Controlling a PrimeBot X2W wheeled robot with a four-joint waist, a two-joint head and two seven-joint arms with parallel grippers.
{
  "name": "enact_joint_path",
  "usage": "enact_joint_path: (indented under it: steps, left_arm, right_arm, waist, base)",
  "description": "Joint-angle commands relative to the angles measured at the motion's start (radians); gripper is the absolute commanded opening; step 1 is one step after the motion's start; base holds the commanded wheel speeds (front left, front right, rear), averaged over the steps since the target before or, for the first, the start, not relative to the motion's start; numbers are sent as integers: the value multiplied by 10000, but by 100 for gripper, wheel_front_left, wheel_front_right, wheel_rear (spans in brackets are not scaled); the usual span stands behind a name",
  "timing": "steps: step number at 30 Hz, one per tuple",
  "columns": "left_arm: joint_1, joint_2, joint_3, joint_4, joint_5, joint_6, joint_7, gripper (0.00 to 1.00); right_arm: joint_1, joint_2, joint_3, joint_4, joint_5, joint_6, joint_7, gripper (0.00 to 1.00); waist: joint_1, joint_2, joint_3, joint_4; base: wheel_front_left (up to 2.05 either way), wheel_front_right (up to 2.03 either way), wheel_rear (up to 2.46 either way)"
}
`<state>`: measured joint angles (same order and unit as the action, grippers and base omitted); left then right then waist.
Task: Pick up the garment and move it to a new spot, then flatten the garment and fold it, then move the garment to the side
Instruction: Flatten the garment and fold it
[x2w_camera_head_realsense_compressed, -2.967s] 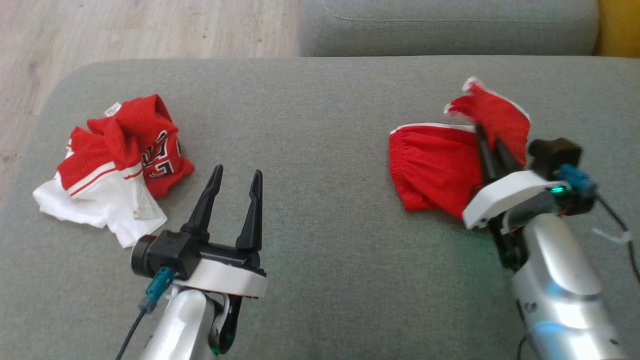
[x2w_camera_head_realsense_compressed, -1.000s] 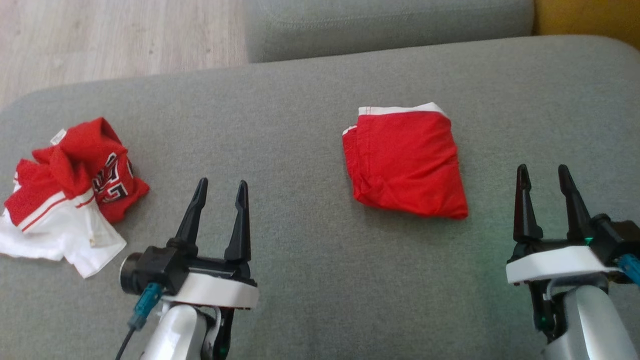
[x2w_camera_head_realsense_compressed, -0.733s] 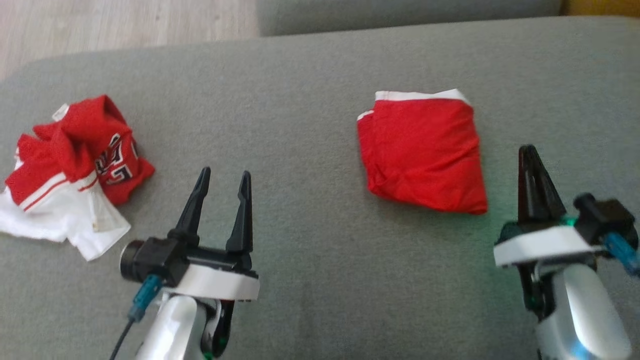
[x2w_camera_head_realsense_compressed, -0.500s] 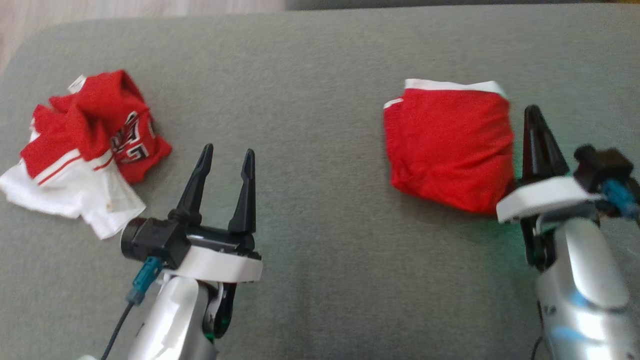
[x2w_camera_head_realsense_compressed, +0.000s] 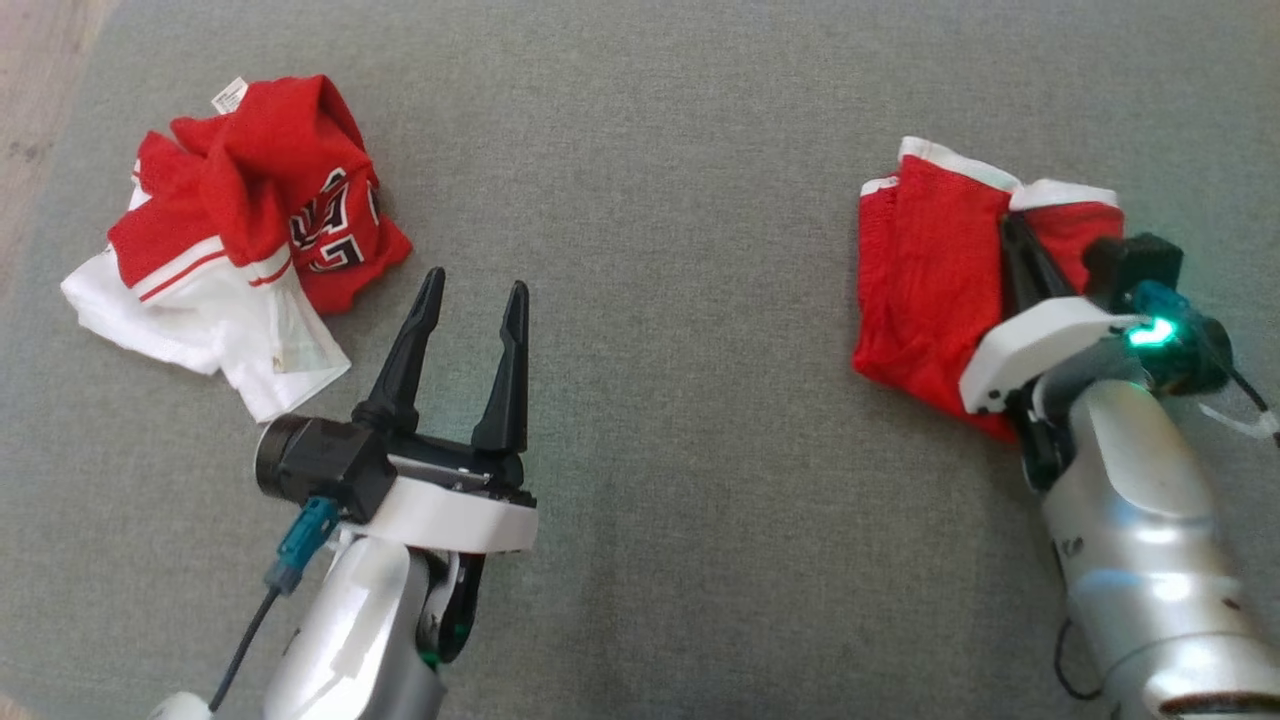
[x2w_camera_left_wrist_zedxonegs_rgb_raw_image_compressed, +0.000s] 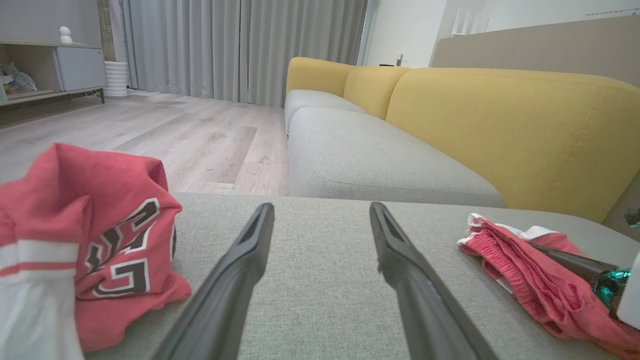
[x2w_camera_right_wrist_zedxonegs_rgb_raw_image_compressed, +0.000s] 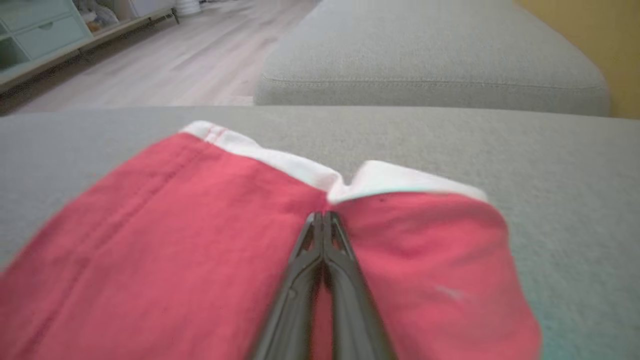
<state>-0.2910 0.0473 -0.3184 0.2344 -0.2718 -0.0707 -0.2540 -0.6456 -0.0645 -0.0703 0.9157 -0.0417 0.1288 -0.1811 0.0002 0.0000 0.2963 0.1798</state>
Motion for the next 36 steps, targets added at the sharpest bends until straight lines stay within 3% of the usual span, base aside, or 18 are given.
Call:
enact_joint_path:
  steps: [1,6,11,15,18,24,29,35,36]
  left_arm:
    - [-349,41,277,-248,25,27,-78,100]
    - [-348,36,236,-217,20,51,-78,100]
    - [-359,33,96,-187,-74,83,-78,100]
    - [-309,32,113,-135,-118,151,-78,100]
    - [-210,31,220,-134,-82,167,-78,100]
    - [36,31,408,-206,-59,187,-78,100]
    - [320,30,473,-237,-103,249,-78,100]
    - [608,30,491,-200,-137,294,-78,100]
    - [665,30,491,-203,-146,304,-78,100]
  right_arm:
    - [-417,142,527,-111,244,19,-285,0]
    - [-774,143,1734,289,950,19,-610,0]
    - [-738,143,3315,1058,1581,19,-132,0]
    - [-540,143,4627,931,2549,19,10,0]
    - [-548,143,4940,716,2927,19,-297,0]
    - [-506,143,3703,-119,2508,19,-789,0]
    - [735,143,1840,-2522,1563,19,-802,0]
    - [2463,143,959,-4166,1351,19,-804,0]
    - [2775,143,843,-4420,1352,19,-804,75]
  waist:
    - [-2,0,-45,-1]
    - [-2,0,-123,3]
    - [-2,0,-213,62]
    - [-2,0,-403,-27]
    - [-2,0,-627,-223]
    - [-2,0,-1237,-802]
    - [-2,0,-1752,-1256]
    - [-2,0,-2175,-1511]
    - [-2,0,-2238,-1546]
  base:
    - [0,0,0]
    - [0,0,0]
    - [0,0,0]
    - [0,0,0]
    - [0,0,0]
    - [0,0,0]
    - [0,0,0]
    - [0,0,0]
    - [0,0,0]
